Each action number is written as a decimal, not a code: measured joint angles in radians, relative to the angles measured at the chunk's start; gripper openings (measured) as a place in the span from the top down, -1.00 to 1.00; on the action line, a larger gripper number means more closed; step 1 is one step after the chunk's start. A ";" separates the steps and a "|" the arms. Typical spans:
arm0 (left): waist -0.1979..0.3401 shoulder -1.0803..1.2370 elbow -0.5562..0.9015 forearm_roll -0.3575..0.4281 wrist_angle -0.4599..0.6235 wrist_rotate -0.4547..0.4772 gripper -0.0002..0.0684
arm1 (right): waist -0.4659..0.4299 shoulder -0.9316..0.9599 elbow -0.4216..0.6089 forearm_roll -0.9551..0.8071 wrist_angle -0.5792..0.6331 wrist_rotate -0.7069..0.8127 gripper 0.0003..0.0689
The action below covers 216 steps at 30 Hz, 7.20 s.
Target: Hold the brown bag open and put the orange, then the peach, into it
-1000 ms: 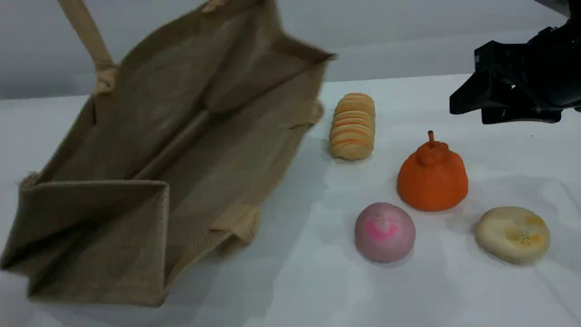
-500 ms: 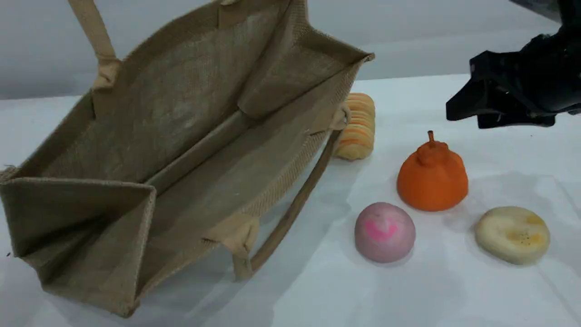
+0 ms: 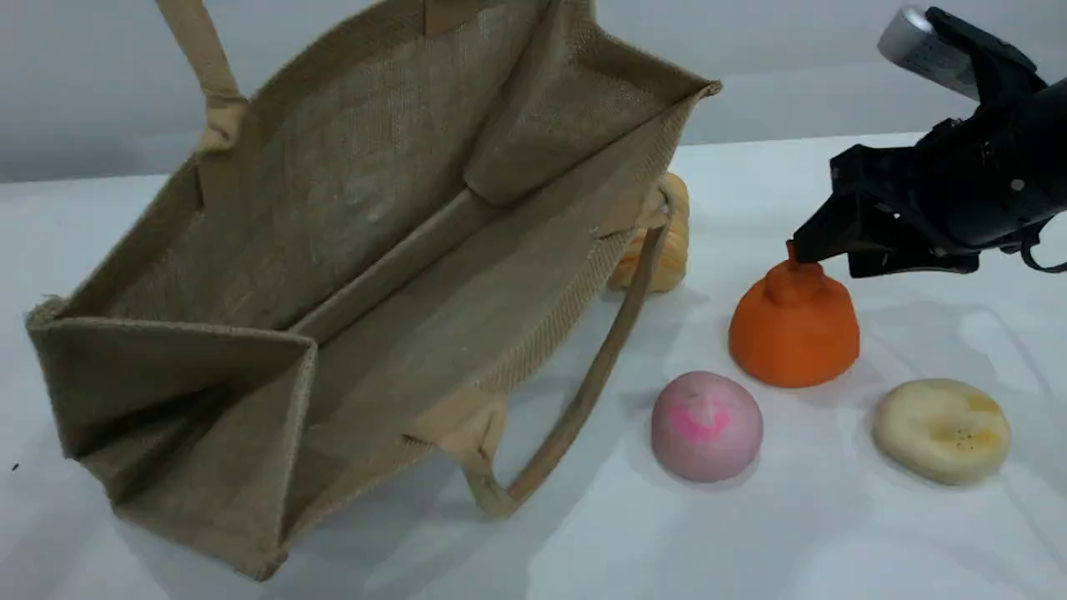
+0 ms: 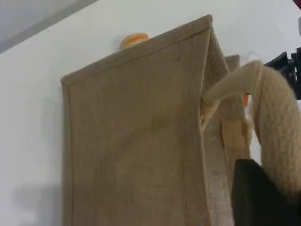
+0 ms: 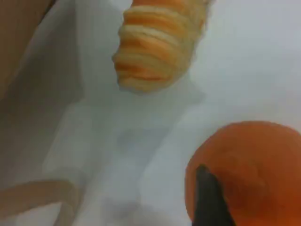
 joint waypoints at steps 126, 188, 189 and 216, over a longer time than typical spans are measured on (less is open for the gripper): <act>0.000 0.000 0.000 0.004 0.002 0.018 0.79 | 0.451 -0.242 -0.304 -0.778 0.085 0.616 -0.29; 0.000 0.000 0.000 0.001 0.001 0.020 0.79 | 0.351 0.032 0.047 -0.188 -0.134 -0.002 -0.22; 0.000 0.000 0.000 0.001 0.001 0.020 0.79 | 0.351 0.039 0.047 -0.188 -0.112 -0.002 -0.22; 0.000 0.000 0.000 0.000 0.001 0.020 0.79 | 0.349 -0.073 0.058 -0.370 -0.227 0.126 0.96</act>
